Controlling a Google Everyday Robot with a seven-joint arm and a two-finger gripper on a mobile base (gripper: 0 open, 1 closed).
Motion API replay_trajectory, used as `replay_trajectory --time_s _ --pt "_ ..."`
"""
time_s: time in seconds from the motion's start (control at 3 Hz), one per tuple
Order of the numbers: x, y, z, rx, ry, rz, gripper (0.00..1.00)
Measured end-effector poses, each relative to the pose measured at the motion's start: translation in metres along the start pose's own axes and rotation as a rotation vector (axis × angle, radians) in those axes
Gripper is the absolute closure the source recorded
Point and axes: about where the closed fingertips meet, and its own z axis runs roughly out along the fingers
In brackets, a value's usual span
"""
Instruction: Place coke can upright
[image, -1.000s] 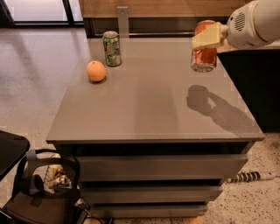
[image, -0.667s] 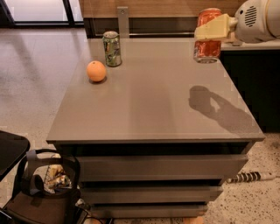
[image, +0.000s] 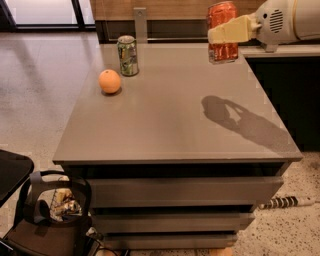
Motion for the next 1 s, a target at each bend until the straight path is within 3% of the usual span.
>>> replay_trajectory --time_s 0.33,0.67,1.0 --pt "0.003 0.004 0.018 -0.062 -0.044 -0.137 1.00" --pt "0.018 0.007 0.035 -0.086 -0.111 -0.246 1.00" --pt "0.033 0.003 0.050 -0.095 -0.201 -0.316 1.00"
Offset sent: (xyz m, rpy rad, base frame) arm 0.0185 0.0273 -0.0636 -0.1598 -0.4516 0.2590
